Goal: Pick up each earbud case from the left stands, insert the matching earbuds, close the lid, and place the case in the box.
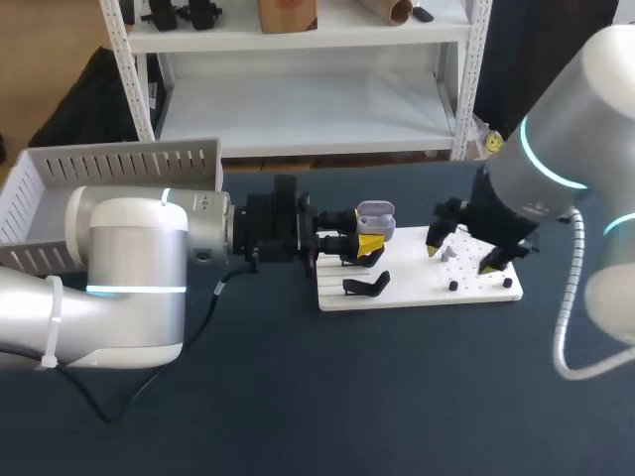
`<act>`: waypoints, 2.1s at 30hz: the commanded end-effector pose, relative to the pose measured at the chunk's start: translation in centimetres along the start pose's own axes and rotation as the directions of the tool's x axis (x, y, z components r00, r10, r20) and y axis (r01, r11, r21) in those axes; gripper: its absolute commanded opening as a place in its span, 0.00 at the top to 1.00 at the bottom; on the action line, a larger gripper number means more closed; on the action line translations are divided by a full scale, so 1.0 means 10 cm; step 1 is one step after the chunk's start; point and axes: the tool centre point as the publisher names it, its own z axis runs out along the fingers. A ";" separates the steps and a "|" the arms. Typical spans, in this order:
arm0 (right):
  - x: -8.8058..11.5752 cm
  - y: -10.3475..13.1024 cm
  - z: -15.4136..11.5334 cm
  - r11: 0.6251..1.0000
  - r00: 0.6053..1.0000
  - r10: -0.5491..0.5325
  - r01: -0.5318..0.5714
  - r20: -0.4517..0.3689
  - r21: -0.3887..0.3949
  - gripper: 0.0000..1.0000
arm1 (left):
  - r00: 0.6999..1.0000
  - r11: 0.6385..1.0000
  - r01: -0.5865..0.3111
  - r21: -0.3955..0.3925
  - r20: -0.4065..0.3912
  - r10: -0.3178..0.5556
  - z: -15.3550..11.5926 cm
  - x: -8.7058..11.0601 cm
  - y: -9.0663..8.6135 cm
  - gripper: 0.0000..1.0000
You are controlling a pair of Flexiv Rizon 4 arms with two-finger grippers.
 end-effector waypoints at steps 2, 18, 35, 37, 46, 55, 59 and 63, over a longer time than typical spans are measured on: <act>-0.09 0.09 0.21 1.000 1.000 -0.005 0.005 -0.024 0.006 0.31 | 1.000 1.000 -0.001 -0.003 0.002 0.001 0.00 0.01 -0.01 1.00; -0.30 0.02 0.43 1.000 0.999 -0.009 0.010 -0.049 0.005 0.39 | 1.000 1.000 -0.001 -0.003 0.002 0.001 0.00 0.01 -0.01 1.00; -0.39 -0.11 0.57 1.000 0.998 -0.021 0.020 -0.062 -0.013 0.52 | 1.000 1.000 -0.001 -0.003 0.002 0.001 0.00 0.01 -0.01 1.00; -0.40 -0.10 0.58 0.999 0.998 -0.027 0.026 -0.062 -0.019 0.52 | 1.000 1.000 -0.001 -0.003 0.002 0.001 0.00 0.01 -0.01 1.00; -0.41 -0.09 0.60 0.998 0.996 -0.058 0.056 -0.066 -0.028 0.55 | 1.000 1.000 -0.001 -0.003 0.002 0.001 0.00 0.01 -0.01 1.00; -0.40 -0.09 0.60 0.998 0.997 -0.052 0.051 -0.065 -0.024 0.62 | 1.000 1.000 -0.001 -0.003 0.002 0.001 0.00 0.01 -0.01 1.00; -0.41 -0.10 0.61 0.999 0.997 -0.047 0.046 -0.061 -0.023 0.66 | 1.000 1.000 -0.001 -0.003 0.002 0.001 0.00 0.01 -0.01 1.00; -0.42 -0.11 0.61 0.999 0.997 -0.045 0.043 -0.061 -0.021 0.66 | 1.000 1.000 -0.001 -0.003 0.002 0.001 0.00 0.01 -0.01 1.00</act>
